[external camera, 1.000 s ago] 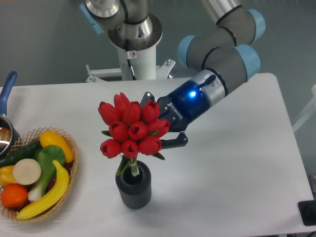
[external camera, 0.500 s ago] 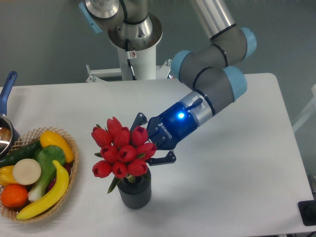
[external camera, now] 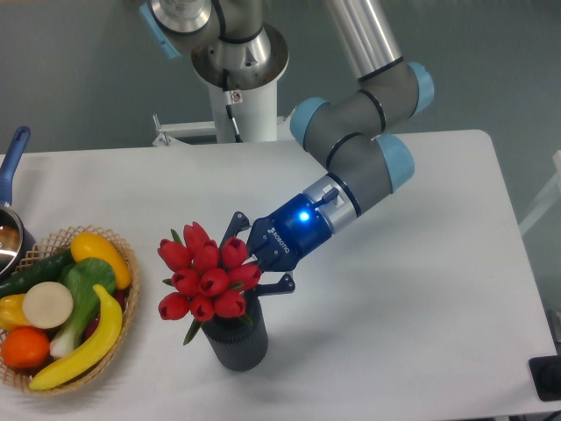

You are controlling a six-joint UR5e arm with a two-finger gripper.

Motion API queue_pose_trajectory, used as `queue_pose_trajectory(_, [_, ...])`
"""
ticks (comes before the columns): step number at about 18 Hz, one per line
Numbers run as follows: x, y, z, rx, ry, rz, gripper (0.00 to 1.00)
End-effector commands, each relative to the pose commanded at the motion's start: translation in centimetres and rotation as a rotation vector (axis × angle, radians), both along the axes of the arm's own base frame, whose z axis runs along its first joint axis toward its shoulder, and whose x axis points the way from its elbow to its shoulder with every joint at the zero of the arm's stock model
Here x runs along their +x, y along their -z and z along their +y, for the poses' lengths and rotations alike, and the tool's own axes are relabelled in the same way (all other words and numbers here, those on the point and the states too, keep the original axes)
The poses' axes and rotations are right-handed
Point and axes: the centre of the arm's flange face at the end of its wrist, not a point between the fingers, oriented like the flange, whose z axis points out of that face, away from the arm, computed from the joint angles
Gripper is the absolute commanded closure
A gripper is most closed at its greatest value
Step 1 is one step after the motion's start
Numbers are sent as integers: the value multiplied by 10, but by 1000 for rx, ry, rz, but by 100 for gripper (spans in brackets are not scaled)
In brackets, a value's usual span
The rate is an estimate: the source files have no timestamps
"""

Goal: Insert the flowers into the vase
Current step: 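Push the tulips deeper into the vase and open the gripper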

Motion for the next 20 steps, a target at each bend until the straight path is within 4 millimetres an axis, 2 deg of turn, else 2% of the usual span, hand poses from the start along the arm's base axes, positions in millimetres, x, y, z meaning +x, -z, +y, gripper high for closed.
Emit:
queue_pose_trajectory(6, [-7,27,2,-27,-1,12,91])
queue_pose_trajectory(12, [-10,33,0,-28,-5,20,80])
queue_pose_trajectory(14, [-11,35,-2,-31,-10,15,66])
queue_pose_trajectory(16, [-15,38,-8,-34,-20,7,29])
queue_pose_trajectory(17, [-15,40,-10,-37,-23,2,23])
queue_pose_trajectory(19, [-15,43,-16,-42,-32,-8,0])
queue_pose_trajectory(20, [-17,44,-19,-44,-38,-11,0])
